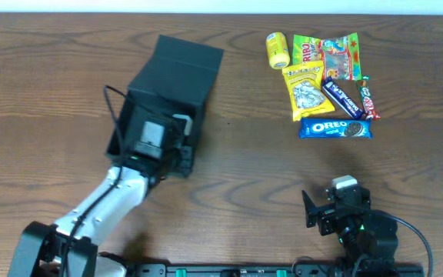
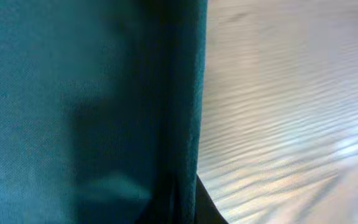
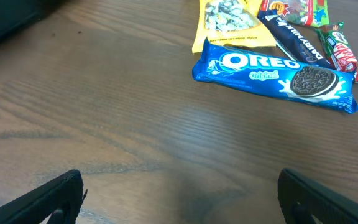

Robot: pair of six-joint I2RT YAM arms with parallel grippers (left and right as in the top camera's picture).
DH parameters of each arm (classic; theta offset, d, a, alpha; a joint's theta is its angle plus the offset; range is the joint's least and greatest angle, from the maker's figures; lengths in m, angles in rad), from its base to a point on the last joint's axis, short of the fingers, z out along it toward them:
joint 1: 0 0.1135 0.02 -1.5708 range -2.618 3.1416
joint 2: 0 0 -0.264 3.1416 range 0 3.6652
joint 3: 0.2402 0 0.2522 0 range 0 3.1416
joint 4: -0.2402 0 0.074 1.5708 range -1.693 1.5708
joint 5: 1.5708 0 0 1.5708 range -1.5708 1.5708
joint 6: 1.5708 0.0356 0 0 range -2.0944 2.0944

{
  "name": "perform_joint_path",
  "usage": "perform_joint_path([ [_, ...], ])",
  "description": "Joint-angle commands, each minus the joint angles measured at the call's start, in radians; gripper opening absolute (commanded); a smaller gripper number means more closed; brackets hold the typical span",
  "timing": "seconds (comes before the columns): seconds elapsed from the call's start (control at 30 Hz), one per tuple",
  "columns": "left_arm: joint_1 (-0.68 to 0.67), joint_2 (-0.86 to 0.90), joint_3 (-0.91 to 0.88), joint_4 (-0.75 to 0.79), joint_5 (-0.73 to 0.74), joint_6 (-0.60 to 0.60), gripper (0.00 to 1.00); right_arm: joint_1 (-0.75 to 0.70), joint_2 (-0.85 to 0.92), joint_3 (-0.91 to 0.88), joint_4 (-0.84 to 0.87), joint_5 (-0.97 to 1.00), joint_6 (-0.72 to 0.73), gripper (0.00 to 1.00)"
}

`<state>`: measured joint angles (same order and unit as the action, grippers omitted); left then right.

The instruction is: Pack container

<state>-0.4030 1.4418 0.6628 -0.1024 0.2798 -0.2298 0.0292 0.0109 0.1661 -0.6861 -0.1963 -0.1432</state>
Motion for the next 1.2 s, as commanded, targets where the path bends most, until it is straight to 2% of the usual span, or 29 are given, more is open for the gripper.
perform_joint_path([
  [0.0,-0.131,0.006,0.015,0.069,-0.055,-0.338,0.06,-0.002,-0.005,-0.003,0.001,0.006,-0.003,0.99],
  [0.07,-0.208,0.007,0.015,0.118,-0.109,-0.492,0.06,-0.002,-0.005,-0.003,0.001,0.006,-0.003,0.99],
  [0.23,-0.36,0.01,0.015,0.212,-0.22,-0.727,0.06,-0.002,-0.005,-0.003,0.001,0.006,-0.003,0.99],
  [0.3,-0.406,0.01,0.015,0.229,-0.265,-0.804,0.06,-0.002,-0.005,-0.003,0.001,0.006,-0.003,0.99],
  [0.4,-0.449,0.01,0.015,0.269,-0.304,-0.841,0.06,-0.002,-0.005,-0.003,0.001,0.006,-0.003,0.99],
  [0.43,-0.456,0.01,0.015,0.28,-0.309,-0.84,0.11,-0.002,-0.005,-0.003,0.001,0.006,-0.003,0.99],
  [0.47,-0.458,0.01,0.015,0.288,-0.308,-0.84,0.38,-0.002,-0.005,-0.003,0.001,0.006,-0.003,0.99],
  [0.5,-0.458,0.01,0.015,0.291,-0.306,-0.84,0.96,-0.002,-0.005,-0.003,0.001,0.006,-0.003,0.99],
  [0.6,-0.454,0.009,0.017,0.294,-0.27,-0.811,0.95,-0.002,-0.005,-0.003,0.001,0.006,-0.003,0.99],
  [0.77,-0.454,0.001,0.074,0.28,-0.193,-0.65,0.96,-0.002,-0.005,-0.003,0.001,0.006,-0.003,0.99],
  [0.9,-0.454,-0.035,0.165,0.156,-0.2,-0.518,0.96,-0.002,-0.005,-0.003,0.001,0.006,-0.003,0.99],
  [1.07,-0.454,-0.14,0.326,-0.183,-0.401,-0.318,0.96,-0.002,-0.005,-0.003,0.001,0.006,-0.003,0.99],
  [1.17,-0.451,-0.216,0.373,-0.414,-0.613,-0.286,0.95,-0.002,-0.005,-0.003,0.001,0.006,-0.003,0.99],
])
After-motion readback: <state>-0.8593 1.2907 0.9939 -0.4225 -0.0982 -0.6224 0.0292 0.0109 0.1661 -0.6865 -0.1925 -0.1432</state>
